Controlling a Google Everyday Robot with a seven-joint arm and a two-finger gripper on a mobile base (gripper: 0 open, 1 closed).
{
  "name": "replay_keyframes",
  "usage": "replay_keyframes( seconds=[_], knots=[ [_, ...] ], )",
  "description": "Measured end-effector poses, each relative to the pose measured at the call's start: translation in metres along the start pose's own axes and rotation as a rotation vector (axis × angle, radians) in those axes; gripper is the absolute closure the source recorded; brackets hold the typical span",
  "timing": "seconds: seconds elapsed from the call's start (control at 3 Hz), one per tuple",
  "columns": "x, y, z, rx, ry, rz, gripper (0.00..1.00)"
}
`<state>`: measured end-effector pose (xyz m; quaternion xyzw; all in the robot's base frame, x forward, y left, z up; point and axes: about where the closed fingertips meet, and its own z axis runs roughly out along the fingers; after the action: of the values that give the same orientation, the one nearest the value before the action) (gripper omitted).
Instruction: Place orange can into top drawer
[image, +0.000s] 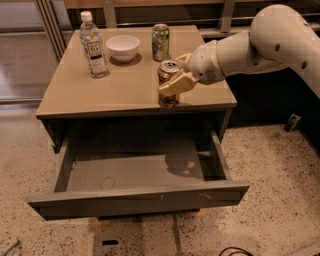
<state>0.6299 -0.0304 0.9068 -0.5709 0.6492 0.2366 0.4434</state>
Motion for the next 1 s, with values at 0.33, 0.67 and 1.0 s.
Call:
replay_keyframes(
  seconds=[0.33, 0.67, 1.0],
  knots=[
    [-0.010, 0.035, -0.014, -0.009, -0.019, 0.006, 1.00],
    [0.033, 0.066, 0.005, -0.024, -0.041, 0.040, 1.00],
    [0.077, 0.070, 0.034, -0.045, -0.057, 0.069, 1.00]
  ],
)
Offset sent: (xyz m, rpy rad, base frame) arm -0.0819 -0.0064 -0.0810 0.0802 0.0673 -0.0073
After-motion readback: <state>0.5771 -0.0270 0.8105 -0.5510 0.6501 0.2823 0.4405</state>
